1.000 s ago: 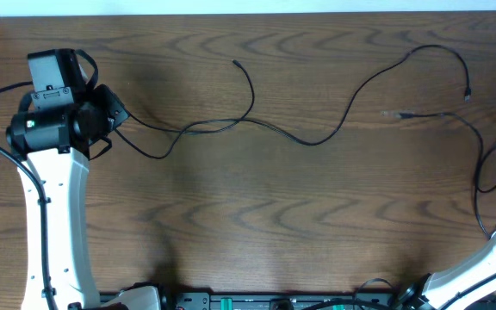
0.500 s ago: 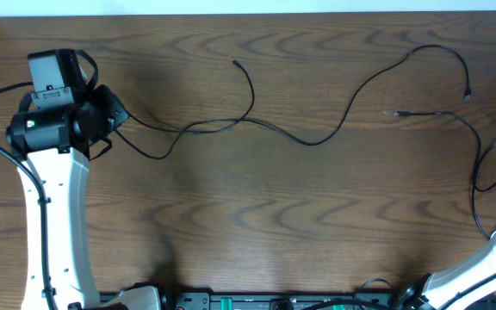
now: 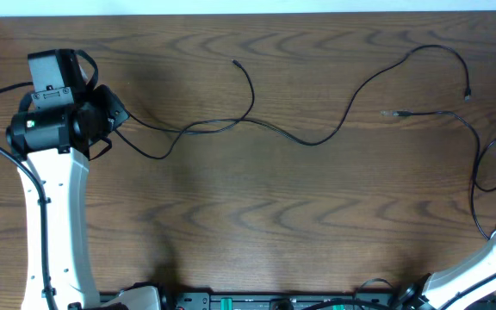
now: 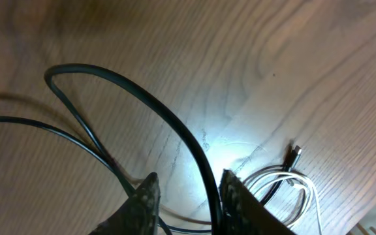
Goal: Untangle cables
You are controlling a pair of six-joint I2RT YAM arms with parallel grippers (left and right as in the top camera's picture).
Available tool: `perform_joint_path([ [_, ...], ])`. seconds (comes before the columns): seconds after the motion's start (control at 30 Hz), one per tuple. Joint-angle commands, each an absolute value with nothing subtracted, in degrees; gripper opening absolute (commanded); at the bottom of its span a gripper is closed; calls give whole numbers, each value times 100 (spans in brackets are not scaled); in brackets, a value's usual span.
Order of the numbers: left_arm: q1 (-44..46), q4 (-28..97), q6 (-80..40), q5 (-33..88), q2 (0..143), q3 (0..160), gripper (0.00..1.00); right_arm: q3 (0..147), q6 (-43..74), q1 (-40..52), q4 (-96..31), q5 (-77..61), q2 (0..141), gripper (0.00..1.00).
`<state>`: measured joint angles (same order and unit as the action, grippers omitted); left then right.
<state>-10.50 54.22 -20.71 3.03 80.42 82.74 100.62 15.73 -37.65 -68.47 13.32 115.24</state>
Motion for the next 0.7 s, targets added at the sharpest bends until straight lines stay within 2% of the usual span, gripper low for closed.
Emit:
perform_joint_path([
  [0.0,-1081,5454,-2018,233,8082,8217,7,10123,1680,-3830,-6965,1874,11544,29],
  [0.17,-1081,5454,-2018,233,8082,8217,8,10125,2829,-4158,-7432,2993,11528,24],
  [0.3,-1081,5454,-2018,233,8082,8217,7,10143,3363,-4692,-7601,2766,11487,21],
  [0.37,-1081,5452,-2018,233,8082,8217,8,10149,3201,-4816,-7428,2443,11445,22],
  [0.47,-1081,5413,-2018,235,8084,8217,8,10151,2145,-4825,-6820,1179,11371,31],
  [0.6,-1081,5391,-2018,233,8084,8217,8,10151,816,-4571,-6147,-1730,11336,41],
  [0.67,-1081,5391,-2016,233,8084,8217,7,10151,126,-4300,-5970,-2998,11336,42],
])
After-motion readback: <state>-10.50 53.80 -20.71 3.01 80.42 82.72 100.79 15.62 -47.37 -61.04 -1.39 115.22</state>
